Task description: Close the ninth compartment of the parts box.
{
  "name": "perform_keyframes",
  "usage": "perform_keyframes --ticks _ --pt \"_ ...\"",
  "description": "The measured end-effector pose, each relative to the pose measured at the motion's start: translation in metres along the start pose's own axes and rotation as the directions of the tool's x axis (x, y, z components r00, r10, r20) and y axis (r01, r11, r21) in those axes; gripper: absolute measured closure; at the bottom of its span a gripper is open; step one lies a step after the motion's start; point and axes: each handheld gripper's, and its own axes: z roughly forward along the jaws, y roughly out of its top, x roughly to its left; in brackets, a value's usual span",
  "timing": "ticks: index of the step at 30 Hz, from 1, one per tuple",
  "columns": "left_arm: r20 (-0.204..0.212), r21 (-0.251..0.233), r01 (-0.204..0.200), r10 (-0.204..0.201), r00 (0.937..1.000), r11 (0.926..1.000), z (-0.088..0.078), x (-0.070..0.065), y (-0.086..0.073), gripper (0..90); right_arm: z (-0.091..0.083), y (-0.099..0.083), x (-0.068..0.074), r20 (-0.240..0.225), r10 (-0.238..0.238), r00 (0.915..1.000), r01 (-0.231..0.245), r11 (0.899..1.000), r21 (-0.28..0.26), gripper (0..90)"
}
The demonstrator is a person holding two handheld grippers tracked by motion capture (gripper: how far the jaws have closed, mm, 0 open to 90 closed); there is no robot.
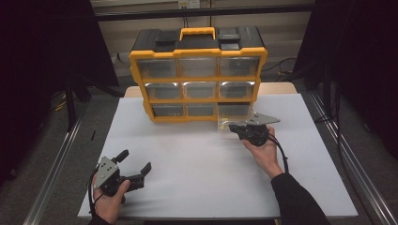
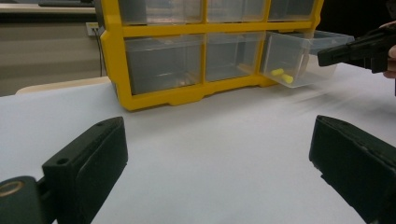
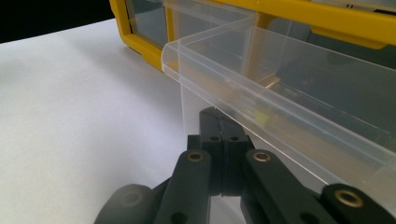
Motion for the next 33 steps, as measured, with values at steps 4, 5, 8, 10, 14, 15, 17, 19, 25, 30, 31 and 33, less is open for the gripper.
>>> perform_keyframes --ticks 4,5,8,10,14,15,17,19,25,30,31,33 --pt "0.002 -0.008 0.003 -0.003 1.0000 1.0000 -0.0003 0.0002 0.0001 4.4 0.0025 -0.0009 0.0011 -0.003 -0.001 1.0000 0.001 1.000 0.000 90.0" --pt "-0.001 -0.009 0.004 -0.004 1.0000 1.0000 -0.0005 -0.0001 0.0001 4.4 0.0026 -0.0008 0.0013 0.000 -0.004 1.0000 0.004 1.000 0.001 90.0" --pt "-0.001 -0.007 0.004 -0.004 1.0000 1.0000 -0.0003 0.0001 0.0000 4.4 0.0027 -0.0006 0.0014 0.001 -0.004 1.0000 0.004 1.000 -0.005 90.0" --pt "-0.001 -0.008 0.006 -0.006 1.0000 1.0000 -0.0001 -0.0003 0.0000 4.4 0.0030 -0.0006 0.0007 0.003 -0.003 1.0000 0.003 1.000 -0.010 90.0" --pt "-0.002 -0.008 0.006 -0.006 1.0000 0.9999 -0.0001 -0.0003 0.0000 4.4 0.0033 -0.0002 -0.0003 0.009 -0.007 0.9999 0.007 1.000 -0.012 90.0" --pt "-0.001 -0.008 0.005 -0.005 1.0000 1.0000 -0.0001 -0.0002 0.0000 4.4 0.0033 -0.0001 -0.0008 0.012 -0.006 0.9999 0.006 1.000 -0.011 90.0" --pt "0.000 -0.009 0.005 -0.005 1.0000 0.9999 -0.0001 -0.0001 0.0000 4.4 0.0038 0.0001 -0.0019 0.014 -0.003 0.9999 0.003 1.000 -0.011 90.0" --pt "0.004 -0.013 0.007 -0.007 1.0000 0.9999 -0.0002 -0.0002 0.0002 4.2 0.0045 0.0004 -0.0027 0.016 -0.005 0.9999 0.005 1.000 -0.010 90.0" --pt "0.002 -0.014 0.015 -0.015 0.9999 0.9998 -0.0004 0.0001 0.0001 4.2 0.0062 0.0014 -0.0043 0.017 0.005 0.9998 -0.005 1.000 -0.012 90.0" --pt "0.006 -0.015 0.010 -0.010 0.9999 0.9998 -0.0004 0.0002 0.0003 4.1 0.0093 0.0043 -0.0067 0.018 0.001 0.9998 0.000 1.000 -0.008 90.0" --pt "0.004 -0.014 0.011 -0.011 0.9999 0.9998 -0.0005 0.0003 0.0002 4.1 0.0096 0.0047 -0.0068 0.018 -0.001 0.9998 0.001 1.000 -0.006 90.0" --pt "0.004 -0.011 0.007 -0.007 1.0000 0.9999 -0.0010 0.0008 0.0002 4.1 0.0102 0.0050 -0.0069 0.015 0.002 0.9999 -0.002 1.000 -0.006 90.0"
